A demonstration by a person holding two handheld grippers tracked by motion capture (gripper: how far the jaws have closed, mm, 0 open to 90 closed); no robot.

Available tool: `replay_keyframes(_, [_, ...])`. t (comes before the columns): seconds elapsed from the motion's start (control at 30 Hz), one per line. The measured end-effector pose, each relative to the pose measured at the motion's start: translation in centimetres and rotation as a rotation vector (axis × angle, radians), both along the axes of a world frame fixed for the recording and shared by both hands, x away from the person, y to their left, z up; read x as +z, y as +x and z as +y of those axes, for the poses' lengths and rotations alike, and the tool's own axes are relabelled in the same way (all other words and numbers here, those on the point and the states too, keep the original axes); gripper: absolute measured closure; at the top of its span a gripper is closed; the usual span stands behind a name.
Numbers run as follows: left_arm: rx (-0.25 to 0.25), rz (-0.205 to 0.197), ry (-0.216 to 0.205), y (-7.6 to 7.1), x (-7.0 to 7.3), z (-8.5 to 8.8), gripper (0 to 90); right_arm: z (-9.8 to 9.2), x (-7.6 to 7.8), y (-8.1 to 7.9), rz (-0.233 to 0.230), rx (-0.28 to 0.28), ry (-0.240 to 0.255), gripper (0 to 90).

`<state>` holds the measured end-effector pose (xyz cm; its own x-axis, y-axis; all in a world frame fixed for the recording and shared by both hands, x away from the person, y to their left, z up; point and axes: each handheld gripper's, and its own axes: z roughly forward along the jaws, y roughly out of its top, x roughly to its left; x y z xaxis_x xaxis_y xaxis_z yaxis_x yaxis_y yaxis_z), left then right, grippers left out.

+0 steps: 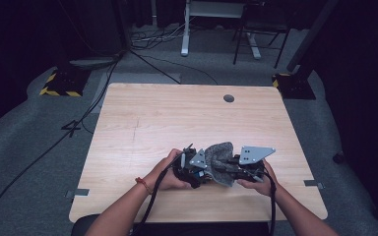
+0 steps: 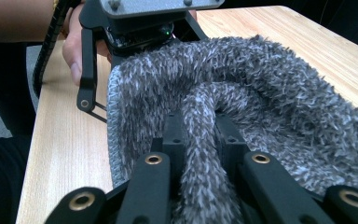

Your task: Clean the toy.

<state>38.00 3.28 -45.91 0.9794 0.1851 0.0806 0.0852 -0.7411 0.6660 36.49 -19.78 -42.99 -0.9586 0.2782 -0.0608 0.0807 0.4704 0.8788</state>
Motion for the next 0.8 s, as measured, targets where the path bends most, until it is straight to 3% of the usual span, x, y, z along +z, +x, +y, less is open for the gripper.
replay_keyframes(0.1, [-0.001, -0.008, 0.003, 0.0, -0.1, -0.2, 32.8, 0.2, 0.1, -0.1, -0.003, 0.008, 0.007, 78.6])
replay_keyframes(0.3, [0.007, -0.029, -0.024, -0.2, 0.4, 0.2, 33.3, 0.2, 0.4, -0.1, -0.064, -0.07, -0.068, 78.6])
replay_keyframes(0.5, [0.009, -0.052, -0.04, -0.4, 1.1, 0.6, 33.4, -1.0, -0.4, 0.6, -0.032, -0.108, -0.112, 78.6])
replay_keyframes(0.63, [0.038, -0.058, -0.049, -0.1, 1.4, 1.2, 33.4, -1.2, -0.4, 0.3, -0.022, -0.069, -0.121, 78.6])
replay_keyframes(0.8, [0.056, -0.039, -0.044, 0.2, 1.2, 1.4, 33.4, -0.7, 0.0, -0.5, -0.037, 0.002, -0.097, 78.6])
